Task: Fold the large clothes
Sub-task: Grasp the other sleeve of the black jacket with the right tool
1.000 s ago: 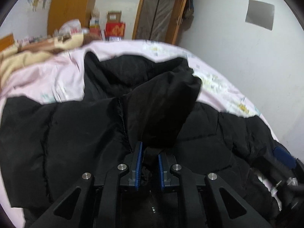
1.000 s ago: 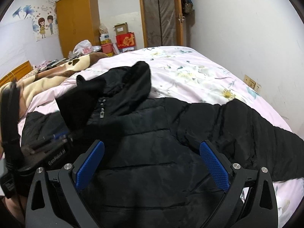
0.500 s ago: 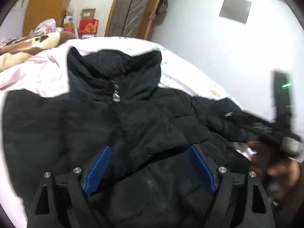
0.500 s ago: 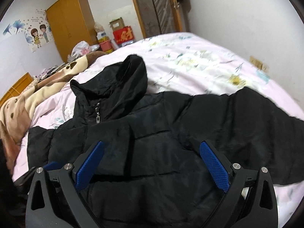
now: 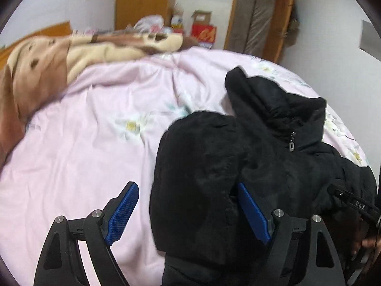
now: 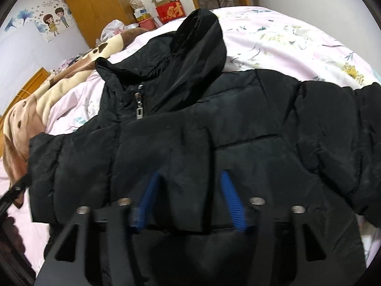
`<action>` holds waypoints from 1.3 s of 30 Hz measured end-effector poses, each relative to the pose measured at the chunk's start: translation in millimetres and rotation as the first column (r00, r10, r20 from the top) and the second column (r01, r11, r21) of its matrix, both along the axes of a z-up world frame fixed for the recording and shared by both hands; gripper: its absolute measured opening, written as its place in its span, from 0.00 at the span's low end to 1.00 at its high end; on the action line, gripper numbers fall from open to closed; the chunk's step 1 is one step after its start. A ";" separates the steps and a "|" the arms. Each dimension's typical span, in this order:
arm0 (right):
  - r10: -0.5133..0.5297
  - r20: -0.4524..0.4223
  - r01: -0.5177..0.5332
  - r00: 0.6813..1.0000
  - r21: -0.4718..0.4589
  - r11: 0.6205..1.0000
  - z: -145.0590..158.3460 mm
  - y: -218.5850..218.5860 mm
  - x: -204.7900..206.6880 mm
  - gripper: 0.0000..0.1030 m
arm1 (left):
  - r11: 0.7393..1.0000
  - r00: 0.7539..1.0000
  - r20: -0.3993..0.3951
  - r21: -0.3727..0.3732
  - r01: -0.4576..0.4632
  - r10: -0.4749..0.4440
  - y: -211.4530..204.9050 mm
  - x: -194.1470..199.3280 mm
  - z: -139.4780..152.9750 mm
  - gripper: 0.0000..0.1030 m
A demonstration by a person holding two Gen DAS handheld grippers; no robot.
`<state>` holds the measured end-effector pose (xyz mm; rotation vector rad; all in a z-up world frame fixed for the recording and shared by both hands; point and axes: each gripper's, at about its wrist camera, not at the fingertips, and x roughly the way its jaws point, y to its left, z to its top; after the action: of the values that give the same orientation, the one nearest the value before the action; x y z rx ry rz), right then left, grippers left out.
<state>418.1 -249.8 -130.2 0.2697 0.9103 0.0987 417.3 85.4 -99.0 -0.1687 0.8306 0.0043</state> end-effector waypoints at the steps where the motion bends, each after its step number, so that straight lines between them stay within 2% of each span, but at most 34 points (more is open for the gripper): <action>1: -0.003 0.002 0.003 1.000 0.001 1.000 0.9 -0.9 -1.0 0.24 | 1.000 1.000 0.012 -0.001 0.019 -0.019 -3.6 0.8 -0.8 0.82; 2: -0.004 0.013 0.004 1.000 0.008 1.000 3.2 -2.2 -3.0 0.13 | 1.000 0.999 0.016 0.009 0.028 -0.028 -5.9 1.0 -2.2 0.82; 3: -0.006 0.030 0.006 1.000 0.019 1.000 7.0 -4.7 -6.0 0.06 | 0.999 0.999 0.015 0.031 0.028 -0.029 -9.9 3.1 -3.9 0.82; 6: -0.042 0.102 0.040 0.994 0.015 0.999 25.7 -12.3 -20.1 0.05 | 0.999 1.000 0.005 0.032 0.023 -0.023 -14.9 10.6 -8.0 0.82; 9: -0.082 0.156 0.087 0.984 -0.022 0.996 40.9 -18.7 -31.2 0.05 | 0.999 1.000 -0.003 0.029 0.021 -0.021 -17.6 15.3 -11.2 0.82; 11: -0.104 0.160 0.110 0.982 -0.028 0.994 42.7 -23.5 -32.5 0.05 | 0.999 1.000 -0.015 0.043 0.026 -0.025 -23.6 20.0 -15.9 0.82; 18: -0.143 0.065 0.148 0.988 -0.085 0.985 16.8 -32.3 -24.3 0.05 | 0.997 0.996 -0.079 0.057 0.043 -0.038 -33.1 43.7 -38.3 0.82; 23: -0.159 0.037 0.162 0.987 -0.105 0.981 4.7 -37.6 -20.3 0.05 | 0.996 0.994 -0.096 0.060 0.060 -0.054 -33.7 51.6 -48.6 0.87; 29: -0.169 -0.007 0.166 0.986 -0.133 0.977 -5.8 -36.1 -14.7 0.05 | 0.998 0.987 -0.154 0.031 0.050 -0.044 -29.9 60.8 -60.0 0.93; 31: -0.172 -0.026 0.167 0.985 -0.134 0.977 -6.1 -37.3 -13.8 0.05 | 0.998 0.985 -0.164 0.031 0.052 -0.046 -29.4 61.5 -58.3 0.93; 33: -0.174 -0.004 0.172 0.985 -0.114 0.978 2.4 -40.4 -20.7 0.09 | 0.998 0.986 -0.158 0.029 0.057 -0.051 -29.0 56.5 -50.5 0.93; 34: -0.169 0.009 0.169 0.986 -0.106 0.980 7.6 -42.2 -25.0 0.09 | 0.997 0.987 -0.149 0.028 0.066 -0.061 -29.2 53.2 -46.5 0.93; 36: -0.188 0.047 0.192 0.981 -0.108 0.975 22.3 -49.9 -41.2 0.18 | 0.998 0.991 -0.119 0.011 0.066 -0.064 -28.4 41.7 -33.8 0.93; 39: -0.230 0.086 0.238 0.969 -0.088 0.967 41.9 -69.1 -69.0 0.20 | 0.998 0.996 -0.065 -0.023 0.061 -0.063 -31.0 20.2 -13.2 0.93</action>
<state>349.1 -318.9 -88.2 0.2789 0.7999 -0.1535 437.4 54.4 -112.2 -0.1628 0.9017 -0.0571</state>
